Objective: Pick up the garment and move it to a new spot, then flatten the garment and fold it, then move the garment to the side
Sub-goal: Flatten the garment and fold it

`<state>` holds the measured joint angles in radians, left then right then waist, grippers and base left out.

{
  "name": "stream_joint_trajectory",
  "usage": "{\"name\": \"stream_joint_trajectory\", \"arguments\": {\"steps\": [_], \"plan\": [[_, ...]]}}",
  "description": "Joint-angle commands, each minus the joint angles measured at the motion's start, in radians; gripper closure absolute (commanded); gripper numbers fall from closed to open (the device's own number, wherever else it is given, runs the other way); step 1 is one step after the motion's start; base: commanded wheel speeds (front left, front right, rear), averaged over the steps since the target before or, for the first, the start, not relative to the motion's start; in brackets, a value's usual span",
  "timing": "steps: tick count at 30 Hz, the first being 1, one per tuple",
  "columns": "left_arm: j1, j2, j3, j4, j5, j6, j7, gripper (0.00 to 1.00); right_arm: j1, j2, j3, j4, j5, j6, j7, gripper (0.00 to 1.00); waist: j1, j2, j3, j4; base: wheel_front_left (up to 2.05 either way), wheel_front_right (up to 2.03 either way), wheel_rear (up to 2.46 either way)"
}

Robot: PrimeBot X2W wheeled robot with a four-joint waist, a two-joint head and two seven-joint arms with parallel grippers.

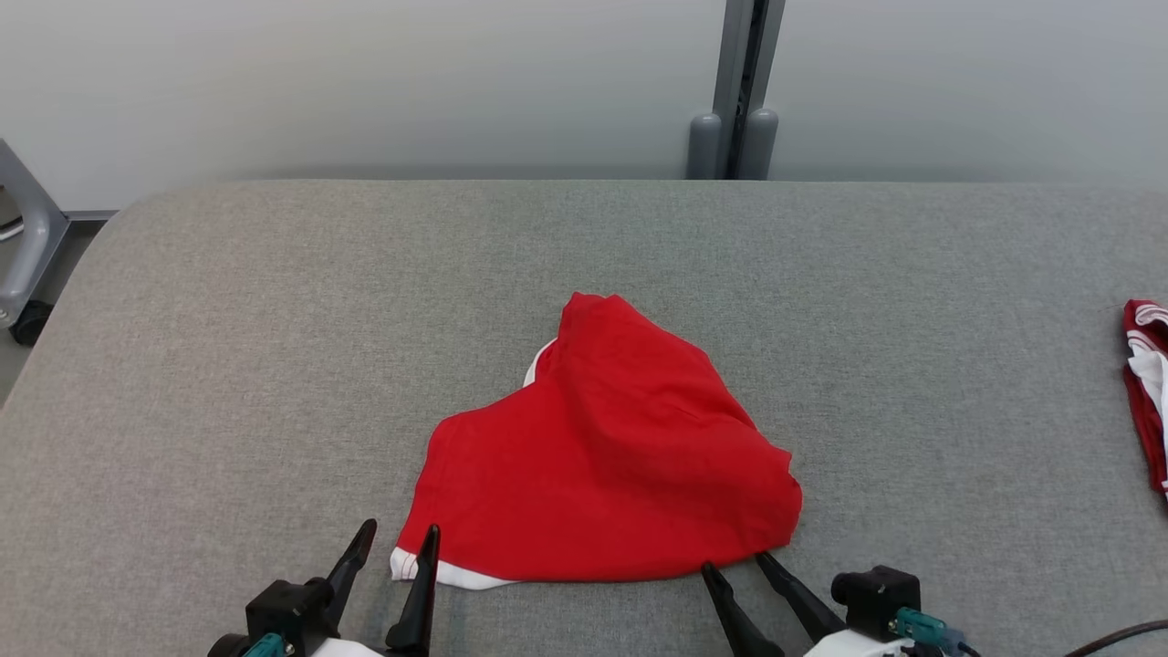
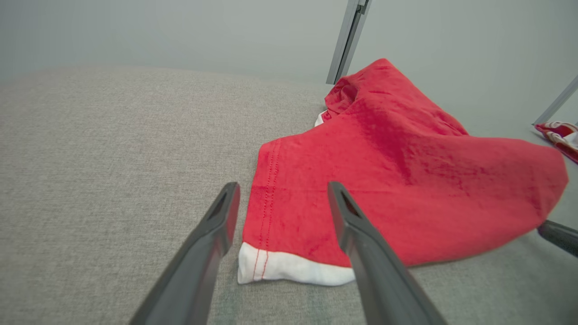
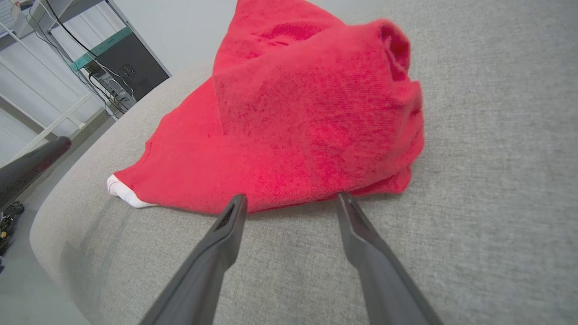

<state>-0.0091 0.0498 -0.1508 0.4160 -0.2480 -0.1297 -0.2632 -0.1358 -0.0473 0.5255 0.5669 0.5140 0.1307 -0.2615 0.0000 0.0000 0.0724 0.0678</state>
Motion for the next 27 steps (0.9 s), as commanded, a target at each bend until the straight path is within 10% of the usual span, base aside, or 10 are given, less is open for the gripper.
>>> {"name": "stream_joint_trajectory", "arguments": {"steps": [1, 9, 27], "plan": [[-0.009, 0.003, -0.001, -0.005, 0.000, -0.002, -0.002, 0.00, -0.016, -0.007, -0.001, 0.003, 0.024, 0.000, -0.005, 0.00, 0.0000, 0.0000, 0.003, 0.003, 0.00, 0.00, 0.00], [-0.019, 0.003, -0.010, -0.007, -0.007, -0.002, -0.002, 0.00, -0.062, -0.007, 0.022, 0.034, 0.067, 0.000, -0.005, 1.00, 0.0000, 0.0000, 0.020, 0.023, 0.00, 0.00, 0.00], [-0.050, 0.003, -0.078, -0.007, -0.034, -0.002, -0.002, 0.00, -0.342, -0.007, 0.076, -0.114, 0.092, 0.000, 0.056, 1.00, 0.0000, 0.0000, 0.066, 0.079, 0.00, 0.00, 0.00]]}}
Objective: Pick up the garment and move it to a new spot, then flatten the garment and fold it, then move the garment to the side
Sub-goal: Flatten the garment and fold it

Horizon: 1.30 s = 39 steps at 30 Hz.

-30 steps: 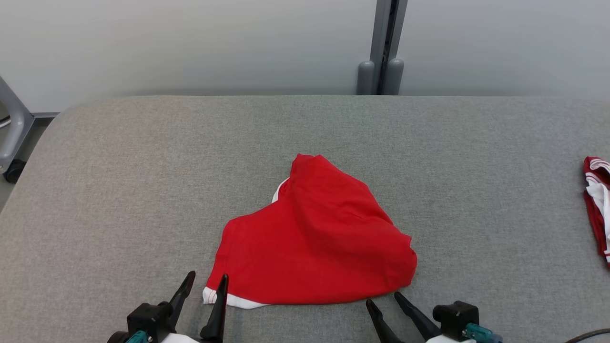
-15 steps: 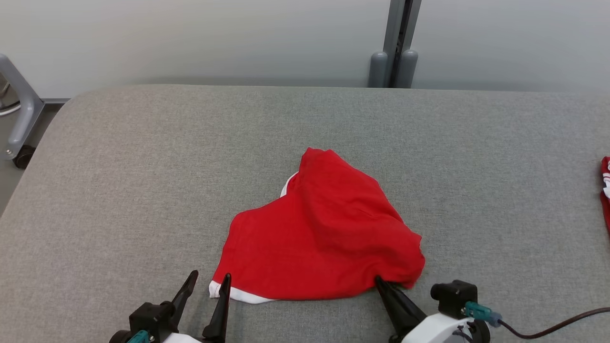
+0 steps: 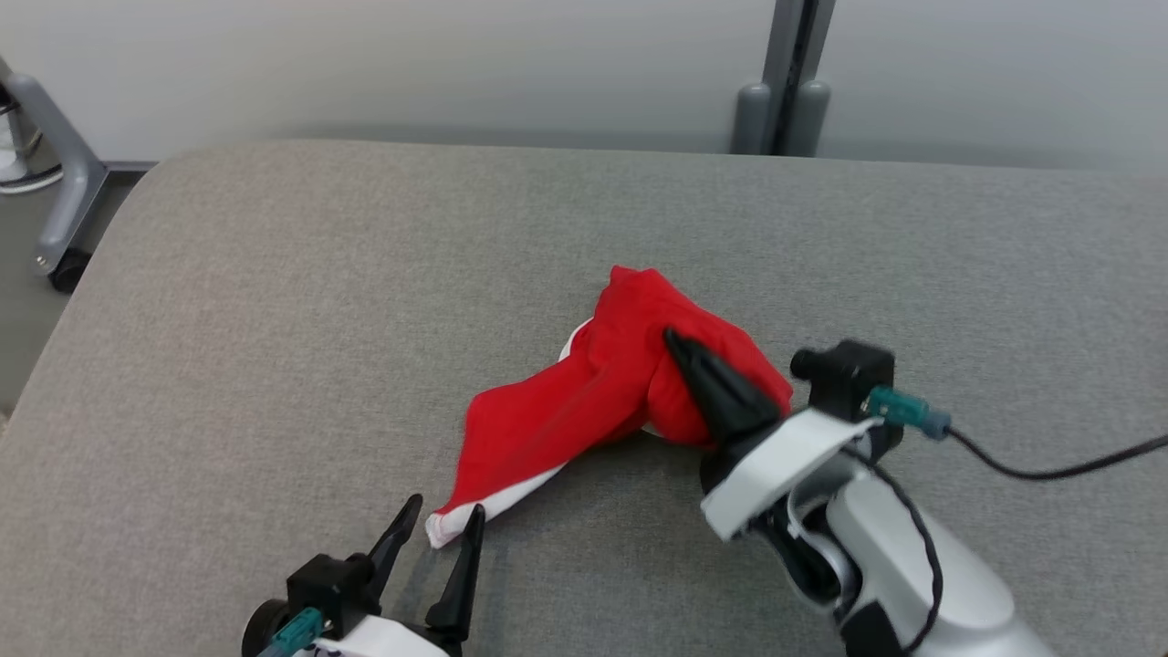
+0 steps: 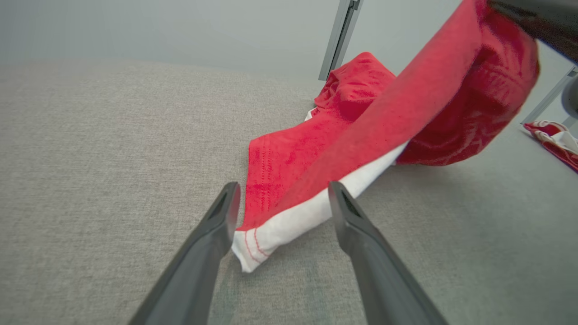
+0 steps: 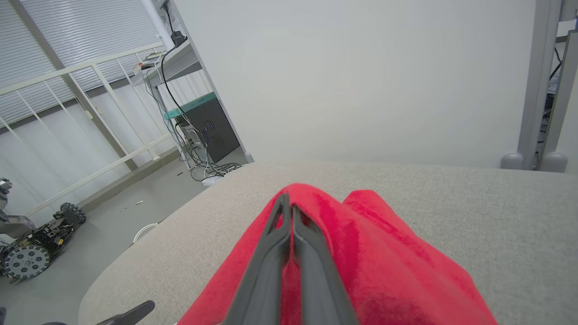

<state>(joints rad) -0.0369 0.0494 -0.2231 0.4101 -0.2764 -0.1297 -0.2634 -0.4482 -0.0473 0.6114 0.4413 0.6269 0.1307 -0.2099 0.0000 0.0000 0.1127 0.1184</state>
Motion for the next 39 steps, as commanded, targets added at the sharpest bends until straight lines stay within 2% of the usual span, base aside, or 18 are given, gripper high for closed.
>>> {"name": "stream_joint_trajectory", "arguments": {"steps": [1, 8, 9, 10, 11, 15, 18, 19, 25, 28, 32, 39], "plan": [[-0.032, 0.004, -0.021, 0.000, -0.010, -0.002, -0.001, 0.00, -0.069, -0.007, -0.025, 0.035, -0.035, 0.000, 0.012, 1.00, 0.0000, 0.0000, 0.039, 0.046, 0.00, 0.00, 0.00], [-0.105, 0.003, -0.095, -0.004, -0.053, -0.002, -0.001, 0.00, -0.317, -0.008, -0.175, 0.337, -0.178, 0.000, 0.063, 1.00, 0.0000, 0.0000, 0.145, 0.182, 0.00, 0.00, 0.00], [-0.111, 0.004, -0.099, -0.005, -0.060, -0.002, -0.001, 0.00, -0.341, -0.011, -0.181, 0.383, -0.209, 0.000, 0.073, 0.80, 0.0000, 0.0000, 0.158, 0.196, 0.00, 0.00, 0.00], [-0.118, 0.003, -0.105, -0.005, -0.066, -0.002, -0.001, 0.00, -0.363, -0.012, -0.195, 0.427, -0.228, 0.000, 0.078, 0.53, 0.0000, 0.0000, 0.172, 0.209, 0.00, 0.00, 0.00], [-0.125, 0.003, -0.104, -0.005, -0.070, -0.002, -0.001, 0.00, -0.382, -0.012, -0.211, 0.468, -0.244, 0.000, 0.078, 0.00, 0.0000, 0.0000, 0.182, 0.218, 0.00, 0.00, 0.00], [-0.130, 0.003, -0.099, -0.006, -0.083, -0.002, -0.001, 0.00, -0.438, -0.018, -0.259, 0.601, -0.326, 0.000, 0.060, 0.00, 0.0000, 0.0000, 0.203, 0.226, 0.00, 0.00, 0.00], [-0.132, 0.003, -0.091, -0.005, -0.084, -0.002, -0.001, 0.00, -0.460, -0.024, -0.294, 0.637, -0.349, 0.000, 0.025, 0.00, 0.0000, 0.0000, 0.205, 0.213, 0.00, 0.00, 0.00], [-0.138, 0.002, -0.089, -0.008, -0.081, -0.002, -0.001, 0.00, -0.479, -0.025, -0.331, 0.648, -0.371, 0.000, -0.017, 0.00, 0.0000, 0.0000, 0.201, 0.193, 0.00, 0.00, 0.00], [-0.141, 0.004, -0.067, -0.012, -0.068, -0.002, -0.001, 0.00, -0.465, -0.027, -0.423, 0.599, -0.415, 0.000, -0.056, 0.00, 0.0000, 0.0000, 0.169, 0.120, 0.00, 0.00, 0.00], [-0.129, 0.004, -0.056, -0.012, -0.058, -0.002, -0.001, 0.00, -0.409, -0.023, -0.443, 0.516, -0.437, 0.000, -0.056, 0.00, 0.0000, 0.0000, 0.148, 0.088, 0.00, 0.00, 0.00], [-0.104, 0.004, -0.041, -0.005, -0.047, -0.002, -0.001, 0.00, -0.302, -0.014, -0.407, 0.405, -0.441, 0.000, -0.056, 0.00, 0.0000, 0.0000, 0.116, 0.057, 0.00, 0.00, 0.00], [-0.079, 0.004, -0.034, 0.000, -0.041, -0.002, -0.001, 0.00, -0.176, -0.009, -0.249, 0.291, -0.455, 0.000, -0.054, 0.00, 0.0000, 0.0000, 0.091, 0.039, 0.00, 0.00, 0.00]]}}
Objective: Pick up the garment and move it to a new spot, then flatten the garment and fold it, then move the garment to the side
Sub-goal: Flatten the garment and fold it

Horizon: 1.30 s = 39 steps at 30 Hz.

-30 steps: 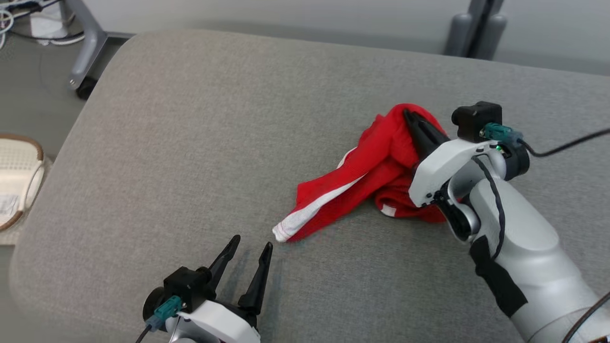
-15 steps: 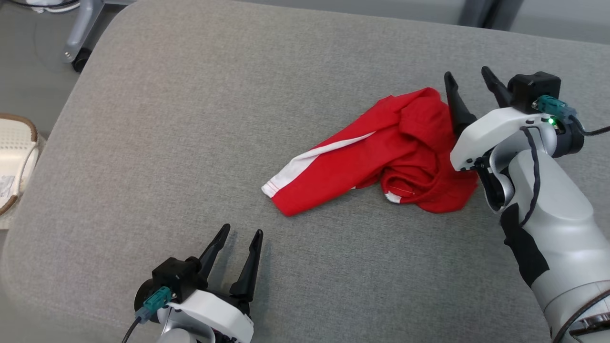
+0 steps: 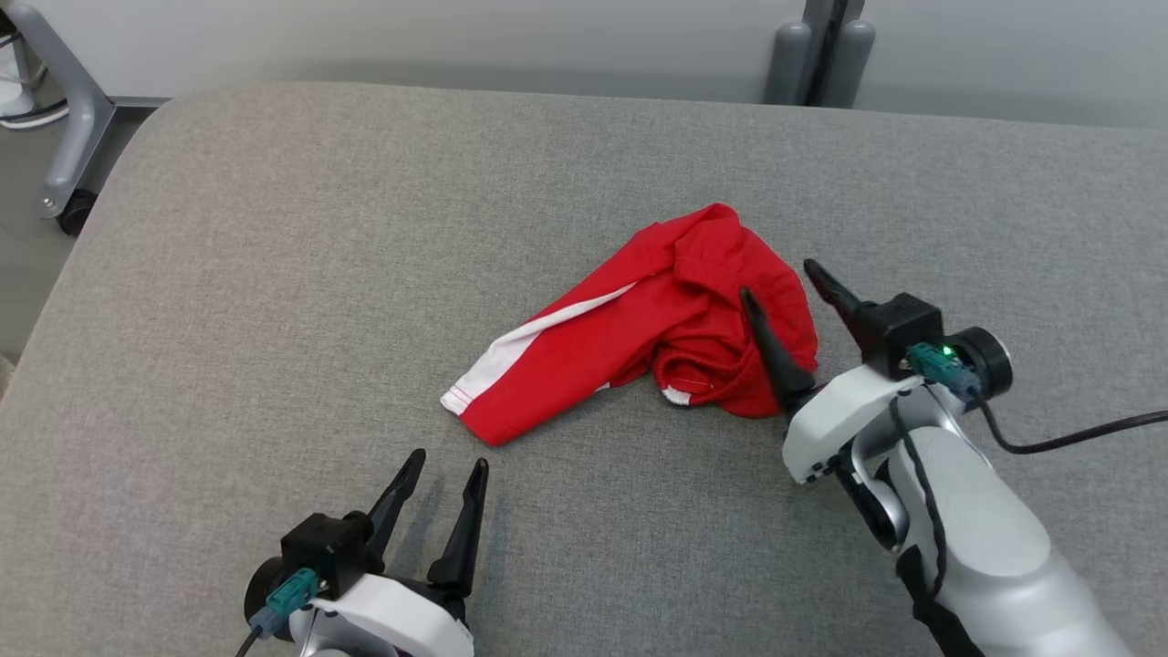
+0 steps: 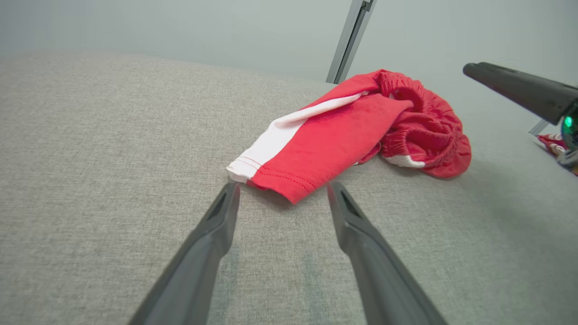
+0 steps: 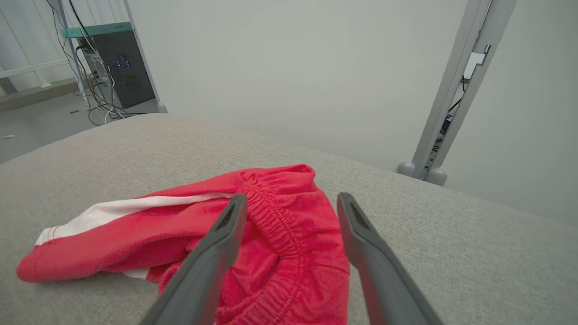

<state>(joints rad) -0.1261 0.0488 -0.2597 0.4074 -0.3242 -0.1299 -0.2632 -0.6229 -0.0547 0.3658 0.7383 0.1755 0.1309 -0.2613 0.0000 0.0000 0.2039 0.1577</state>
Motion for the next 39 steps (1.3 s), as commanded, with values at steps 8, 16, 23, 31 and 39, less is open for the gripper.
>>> {"name": "stream_joint_trajectory", "arguments": {"steps": [8, 16, 23, 31, 39], "plan": [[0.004, 0.004, -0.019, 0.004, -0.008, -0.001, -0.002, 0.00, -0.066, -0.003, 0.077, 0.023, -0.093, 0.000, 0.096, 0.00, 0.0000, 0.0000, 0.009, 0.052, 0.00, 0.00, 0.00], [0.015, 0.004, -0.017, 0.009, -0.023, -0.001, -0.002, 0.00, -0.123, -0.008, 0.006, 0.115, -0.204, 0.000, 0.187, 0.13, 0.0000, 0.0000, 0.020, 0.104, 0.00, 0.00, 0.00], [0.013, 0.004, -0.013, 0.003, -0.028, -0.001, -0.002, 0.00, -0.114, -0.011, -0.039, 0.146, -0.240, 0.000, 0.197, 1.00, 0.0000, 0.0000, 0.025, 0.111, 0.00, 0.00, 0.00], [0.004, 0.004, -0.014, 0.003, -0.034, -0.001, -0.002, 0.00, -0.141, -0.001, -0.067, 0.114, -0.227, 0.000, 0.121, 1.00, 0.0000, 0.0000, 0.024, 0.102, 0.00, 0.00, 0.00], [0.035, 0.005, -0.036, 0.033, 0.001, -0.001, -0.002, 0.00, -0.209, 0.002, 0.212, -0.140, 0.228, 0.000, 0.039, 1.00, 0.0000, 0.0000, -0.073, 0.094, 0.00, 0.00, 0.00]]}}
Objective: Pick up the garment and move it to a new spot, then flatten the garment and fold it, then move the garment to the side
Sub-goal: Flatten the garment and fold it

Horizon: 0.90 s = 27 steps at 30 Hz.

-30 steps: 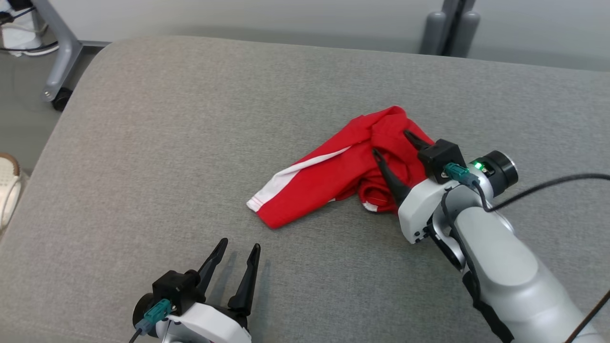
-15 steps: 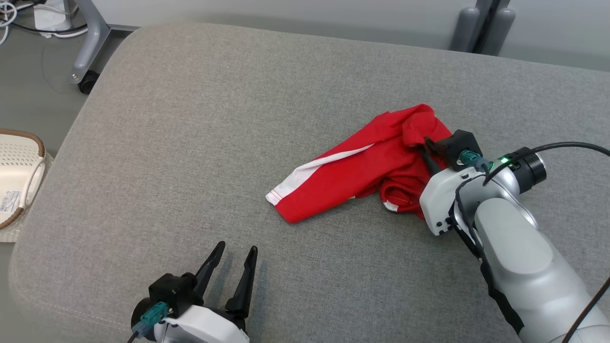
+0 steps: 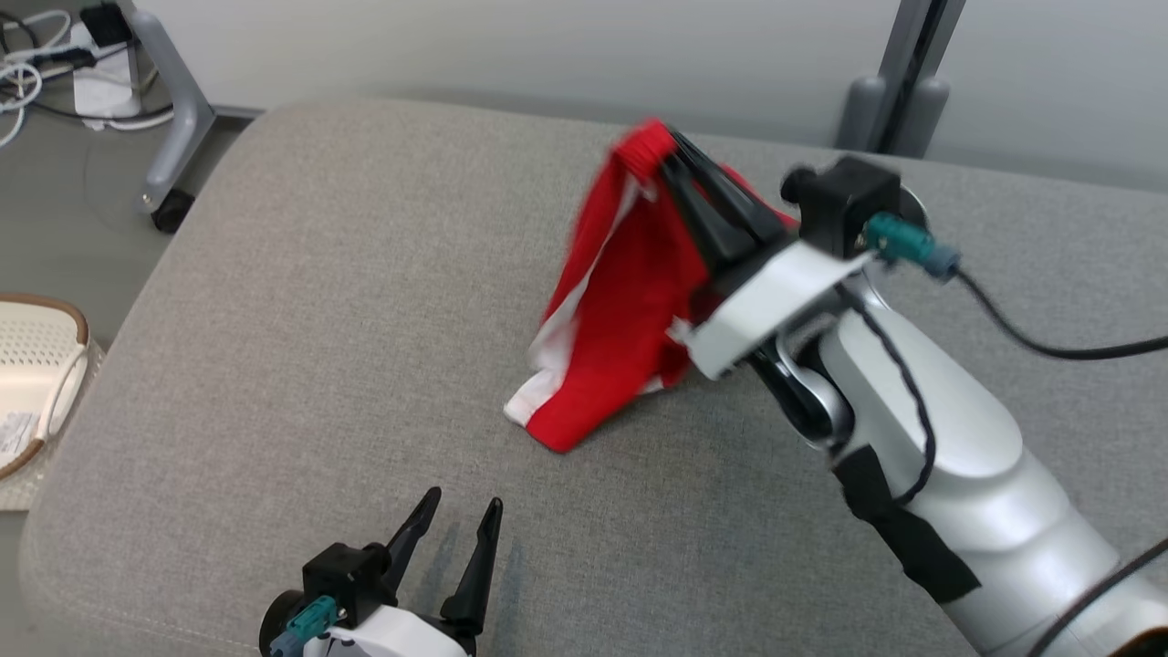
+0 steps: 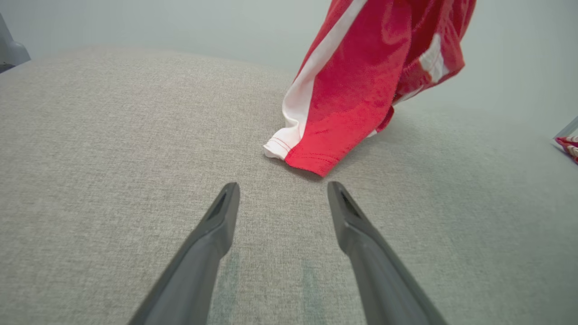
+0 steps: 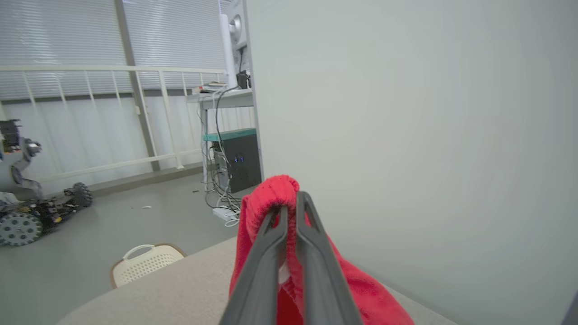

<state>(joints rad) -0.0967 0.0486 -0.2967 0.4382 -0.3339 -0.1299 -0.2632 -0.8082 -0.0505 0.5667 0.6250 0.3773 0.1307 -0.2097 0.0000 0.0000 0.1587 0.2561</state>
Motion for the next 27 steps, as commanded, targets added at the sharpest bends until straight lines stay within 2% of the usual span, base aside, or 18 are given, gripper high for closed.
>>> {"name": "stream_joint_trajectory", "arguments": {"steps": [1, 4, 8, 13, 18, 21, 24, 25, 26, 27], "plan": [[0.007, 0.004, 0.002, 0.005, 0.014, -0.001, -0.002, 0.00, -0.039, -0.002, 0.052, -0.084, 0.111, 0.000, -0.022, 1.00, 0.0000, 0.0000, -0.041, -0.006, 0.00, 0.00, 0.00], [0.016, 0.004, 0.012, 0.010, 0.019, -0.001, -0.001, 0.00, -0.094, -0.006, 0.103, -0.197, 0.293, 0.000, -0.044, 1.00, 0.0000, 0.0000, -0.067, -0.018, 0.00, 0.00, 0.00], [0.031, 0.004, 0.026, 0.006, 0.026, 0.005, -0.001, 0.00, -0.091, -0.006, 0.077, -0.170, 0.391, 0.000, -0.052, 1.00, 0.0000, 0.0000, -0.077, -0.043, 0.00, 0.00, 0.00], [0.050, 0.004, 0.041, 0.004, 0.027, 0.004, -0.001, 0.00, 0.019, -0.024, 0.003, 0.030, 0.338, 0.000, 0.017, 1.00, 0.0000, 0.0000, -0.062, -0.082, 0.00, 0.00, 0.00], [0.048, 0.004, 0.042, 0.004, 0.018, 0.003, -0.001, 0.00, 0.190, -0.113, -0.053, 0.227, 0.261, 0.000, 0.122, 1.00, 0.0000, 0.0000, -0.048, -0.103, 0.00, 0.00, 0.00], [0.041, 0.005, 0.039, 0.006, 0.018, 0.001, -0.001, 0.00, 0.257, -0.144, -0.095, 0.293, 0.241, 0.000, 0.116, 1.00, 0.0000, 0.0000, -0.047, -0.110, 0.00, 0.00, 0.00], [0.040, 0.005, 0.041, 0.011, 0.023, 0.000, -0.001, 0.00, 0.295, -0.147, -0.122, 0.315, 0.225, 0.000, 0.076, 1.00, 0.0000, 0.0000, -0.053, -0.118, 0.00, 0.00, 0.00], [0.041, 0.004, 0.043, 0.011, 0.026, 0.000, -0.001, 0.00, 0.302, -0.143, -0.131, 0.314, 0.222, 0.000, 0.055, 0.89, 0.0000, 0.0000, -0.057, -0.120, 0.00, 0.00, 0.00], [0.044, 0.004, 0.044, 0.012, 0.030, 0.000, -0.001, 0.00, 0.309, -0.136, -0.147, 0.317, 0.226, 0.000, 0.037, 0.60, 0.0000, 0.0000, -0.061, -0.123, 0.00, 0.00, 0.00], [0.048, 0.004, 0.047, 0.012, 0.033, 0.000, -0.001, 0.00, 0.313, -0.129, -0.154, 0.318, 0.220, 0.000, 0.025, 0.00, 0.0000, 0.0000, -0.066, -0.126, 0.00, 0.00, 0.00]]}}
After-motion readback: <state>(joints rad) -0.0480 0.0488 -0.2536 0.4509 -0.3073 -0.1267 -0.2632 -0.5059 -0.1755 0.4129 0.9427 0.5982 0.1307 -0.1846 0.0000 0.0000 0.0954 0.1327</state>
